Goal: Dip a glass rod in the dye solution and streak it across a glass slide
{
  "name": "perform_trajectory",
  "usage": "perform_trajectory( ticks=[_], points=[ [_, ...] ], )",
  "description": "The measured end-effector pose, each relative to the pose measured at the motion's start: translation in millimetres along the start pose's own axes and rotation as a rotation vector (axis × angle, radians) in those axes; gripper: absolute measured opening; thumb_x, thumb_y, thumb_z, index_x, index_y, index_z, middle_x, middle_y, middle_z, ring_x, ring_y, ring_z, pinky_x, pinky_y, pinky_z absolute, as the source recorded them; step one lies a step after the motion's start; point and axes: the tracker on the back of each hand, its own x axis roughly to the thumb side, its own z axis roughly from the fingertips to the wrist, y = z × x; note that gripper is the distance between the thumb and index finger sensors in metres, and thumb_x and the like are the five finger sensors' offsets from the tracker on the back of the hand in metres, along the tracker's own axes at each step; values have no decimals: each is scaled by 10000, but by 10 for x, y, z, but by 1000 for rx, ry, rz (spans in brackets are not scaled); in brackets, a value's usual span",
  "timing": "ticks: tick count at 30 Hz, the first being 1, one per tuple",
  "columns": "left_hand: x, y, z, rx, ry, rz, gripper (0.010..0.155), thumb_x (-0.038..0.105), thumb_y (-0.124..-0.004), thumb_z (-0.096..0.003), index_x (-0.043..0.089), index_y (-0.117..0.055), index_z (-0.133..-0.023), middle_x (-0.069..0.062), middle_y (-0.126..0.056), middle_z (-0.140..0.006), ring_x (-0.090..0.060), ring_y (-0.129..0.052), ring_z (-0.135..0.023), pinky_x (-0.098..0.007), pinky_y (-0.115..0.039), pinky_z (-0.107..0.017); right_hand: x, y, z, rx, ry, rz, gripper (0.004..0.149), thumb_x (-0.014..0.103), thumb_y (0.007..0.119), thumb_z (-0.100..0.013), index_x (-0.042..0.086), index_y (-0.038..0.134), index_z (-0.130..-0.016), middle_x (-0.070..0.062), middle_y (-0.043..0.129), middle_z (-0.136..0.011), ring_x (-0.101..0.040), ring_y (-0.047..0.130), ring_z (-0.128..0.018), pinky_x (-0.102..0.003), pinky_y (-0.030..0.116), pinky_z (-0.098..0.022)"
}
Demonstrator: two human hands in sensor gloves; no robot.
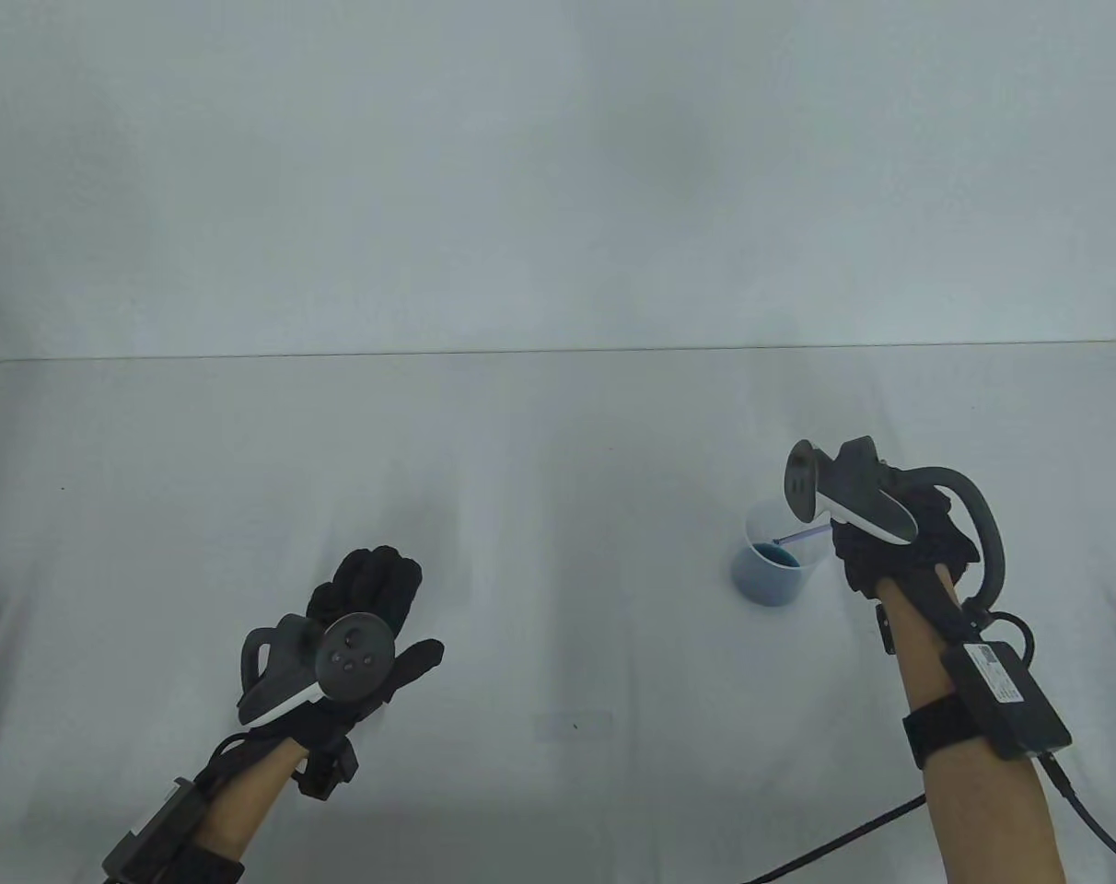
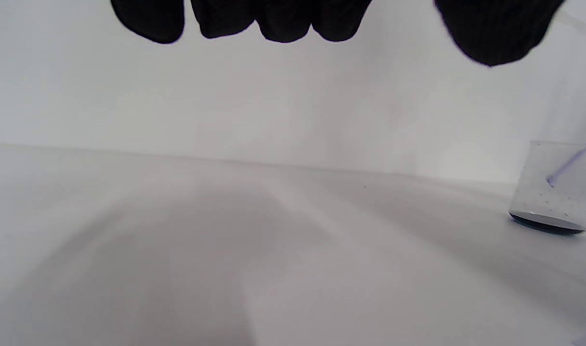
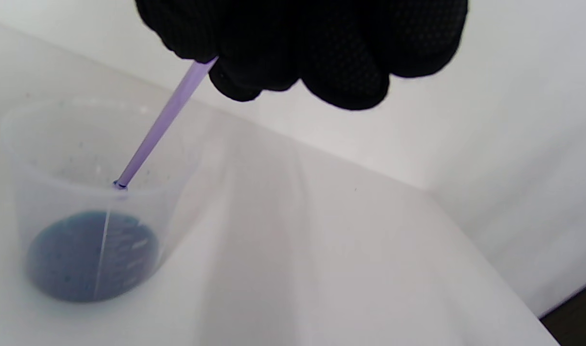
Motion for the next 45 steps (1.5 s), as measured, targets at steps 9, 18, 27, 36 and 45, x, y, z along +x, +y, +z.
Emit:
perform_trajectory(
  ticks=[9, 18, 27, 36, 45],
  points=[
    [524, -366, -216, -188, -137, -16, 843, 561, -722, -515, 155, -370, -1164, -170, -410, -1221, -456, -497, -1126, -639, -527, -766, -216, -446, 470, -168, -63, -80, 419, 415, 690, -541, 208, 802, -887, 17, 925, -602, -171, 942, -541, -404, 817, -498],
    [927, -745, -308, -292, -222, -113, 759, 546, -750, -504, 193, -503, -1129, -123, -504, -1183, -402, -596, -1073, -606, -561, -757, 354, -338, 1004, -285, -342, -101, 420, 424, 682, -539, 220, 795, -887, 32, 921, -605, -158, 941, -546, -394, 820, -501],
    [1015, -872, -282, -294, -224, -160, 683, 510, -770, -505, 205, -586, -1088, -105, -555, -1150, -385, -637, -1030, -589, -578, -748, 984, 68, 1267, -243, -573, -86, 419, 431, 676, -537, 231, 790, -887, 41, 918, -604, -148, 941, -547, -385, 822, -504],
    [1033, -869, -280, -247, -218, -177, 587, 479, -771, -512, 240, -649, -1034, -74, -611, -1120, -360, -680, -999, -573, -602, -741, 1313, 242, 1294, -175, -668, -105, 418, 436, 674, -536, 236, 788, -886, 49, 918, -597, -143, 942, -541, -381, 824, -501],
    [1045, -869, -275, -235, -223, -188, 562, 471, -771, -514, 244, -666, -1017, -67, -630, -1109, -352, -698, -987, -572, -611, -736, 1485, 349, 1258, -136, -691, -113, 417, 434, 678, -536, 235, 791, -884, 47, 920, -593, -143, 944, -539, -383, 825, -499]
  ],
)
